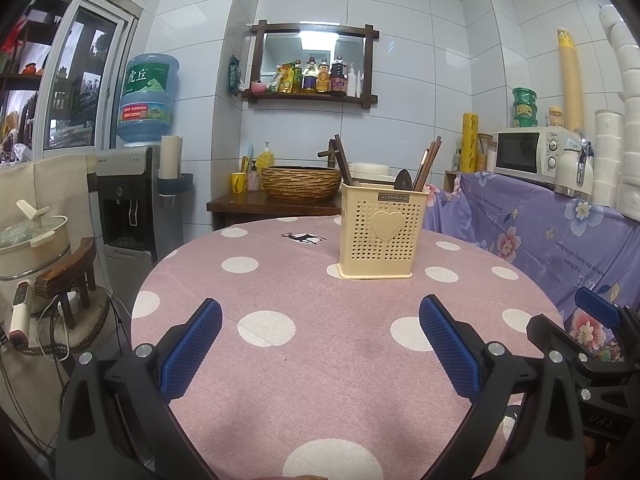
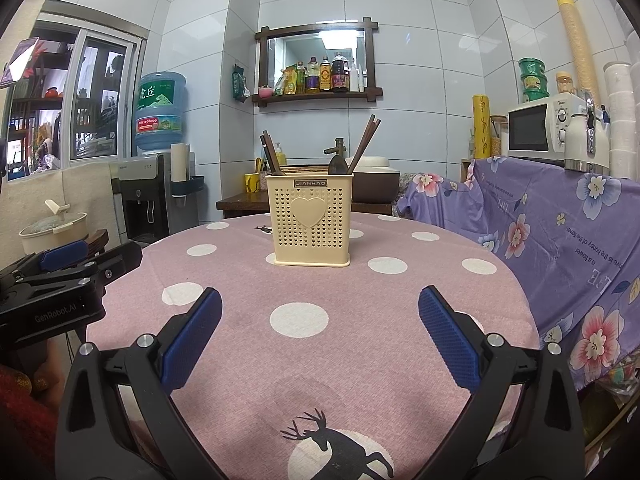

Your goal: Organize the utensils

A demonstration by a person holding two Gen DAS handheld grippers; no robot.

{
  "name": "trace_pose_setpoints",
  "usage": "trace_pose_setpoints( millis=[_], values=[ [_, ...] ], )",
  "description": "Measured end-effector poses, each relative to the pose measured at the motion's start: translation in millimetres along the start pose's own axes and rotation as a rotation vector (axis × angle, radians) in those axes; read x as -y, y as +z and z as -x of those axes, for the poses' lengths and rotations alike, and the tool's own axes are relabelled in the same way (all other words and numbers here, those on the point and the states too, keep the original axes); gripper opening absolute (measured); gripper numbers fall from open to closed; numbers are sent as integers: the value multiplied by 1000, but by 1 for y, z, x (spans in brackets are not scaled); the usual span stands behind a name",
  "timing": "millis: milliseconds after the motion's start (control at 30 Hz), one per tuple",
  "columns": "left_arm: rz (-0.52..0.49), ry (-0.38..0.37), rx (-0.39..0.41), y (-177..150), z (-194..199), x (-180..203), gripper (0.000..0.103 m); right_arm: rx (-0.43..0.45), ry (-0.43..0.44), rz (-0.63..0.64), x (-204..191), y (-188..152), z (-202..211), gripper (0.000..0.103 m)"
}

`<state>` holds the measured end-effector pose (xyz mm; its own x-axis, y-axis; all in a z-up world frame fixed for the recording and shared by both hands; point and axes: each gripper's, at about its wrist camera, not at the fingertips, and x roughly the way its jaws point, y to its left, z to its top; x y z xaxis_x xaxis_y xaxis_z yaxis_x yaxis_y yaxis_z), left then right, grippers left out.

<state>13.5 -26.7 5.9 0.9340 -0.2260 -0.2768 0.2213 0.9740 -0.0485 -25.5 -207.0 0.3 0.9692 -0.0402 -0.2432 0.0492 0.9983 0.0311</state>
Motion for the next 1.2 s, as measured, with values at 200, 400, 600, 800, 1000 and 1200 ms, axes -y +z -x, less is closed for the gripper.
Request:
trace_pose_setpoints(
  millis=[200,400,600,800,1000,1200],
  values=[
    [0,-2,-4,-2,1,-1,98,-1,0,0,-1,-1,0,97],
    [0,-1,-8,-2,0,-2,98,-4,3,-2,0,0,0,97],
    [-2,-1,-11,-2,0,-2,98,-7,4,-4,1,-1,-2,97],
    [-3,-1,-13,-2,0,-2,98,-10,6,-5,1,-1,-2,97],
    [-3,-1,-13,-2,-1,-1,98,-13,6,-6,1,-1,-2,97],
    [-4,-1,-15,-3,-1,-1,98,-15,7,-8,1,-1,-2,97]
  ],
)
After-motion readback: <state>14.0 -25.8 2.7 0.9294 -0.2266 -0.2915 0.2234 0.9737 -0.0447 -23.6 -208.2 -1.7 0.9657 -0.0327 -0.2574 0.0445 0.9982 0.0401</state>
